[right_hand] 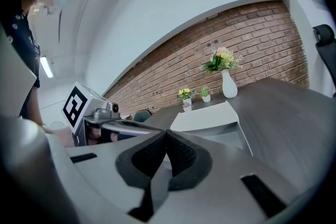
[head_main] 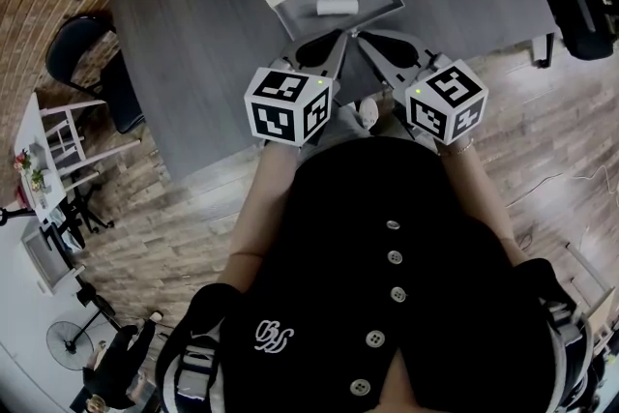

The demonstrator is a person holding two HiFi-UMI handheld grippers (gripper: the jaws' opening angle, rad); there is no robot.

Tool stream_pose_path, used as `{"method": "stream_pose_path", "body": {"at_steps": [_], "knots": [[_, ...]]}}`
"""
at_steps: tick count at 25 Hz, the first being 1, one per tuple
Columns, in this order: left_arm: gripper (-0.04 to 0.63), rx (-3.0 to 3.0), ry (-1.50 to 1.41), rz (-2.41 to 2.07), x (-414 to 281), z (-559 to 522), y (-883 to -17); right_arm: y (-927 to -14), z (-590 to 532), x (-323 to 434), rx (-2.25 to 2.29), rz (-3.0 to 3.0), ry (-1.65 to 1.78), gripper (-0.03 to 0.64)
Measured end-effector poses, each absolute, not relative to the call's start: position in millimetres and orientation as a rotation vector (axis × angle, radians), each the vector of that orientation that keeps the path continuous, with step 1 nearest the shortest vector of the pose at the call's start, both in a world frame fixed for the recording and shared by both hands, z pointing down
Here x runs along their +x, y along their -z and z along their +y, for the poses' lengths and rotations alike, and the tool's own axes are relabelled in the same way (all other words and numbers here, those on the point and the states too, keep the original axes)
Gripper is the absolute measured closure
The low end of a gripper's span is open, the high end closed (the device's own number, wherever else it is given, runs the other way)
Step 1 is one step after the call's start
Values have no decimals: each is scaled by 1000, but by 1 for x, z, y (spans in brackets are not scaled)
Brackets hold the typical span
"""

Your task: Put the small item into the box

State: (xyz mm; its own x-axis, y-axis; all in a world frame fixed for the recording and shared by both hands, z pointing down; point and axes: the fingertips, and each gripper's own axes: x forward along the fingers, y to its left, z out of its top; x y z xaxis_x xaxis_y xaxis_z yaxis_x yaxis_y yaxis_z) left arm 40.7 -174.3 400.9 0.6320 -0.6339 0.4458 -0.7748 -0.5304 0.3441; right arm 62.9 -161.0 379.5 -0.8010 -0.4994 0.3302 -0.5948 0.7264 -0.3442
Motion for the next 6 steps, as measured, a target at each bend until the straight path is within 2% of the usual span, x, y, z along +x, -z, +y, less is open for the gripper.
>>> {"method": "stream_pose_path", "body": {"at_steps": [6], "knots": [[581,2348,-372,-1096,40,-173,-401,-380,-162,64,900,-2713,-660,617]]}}
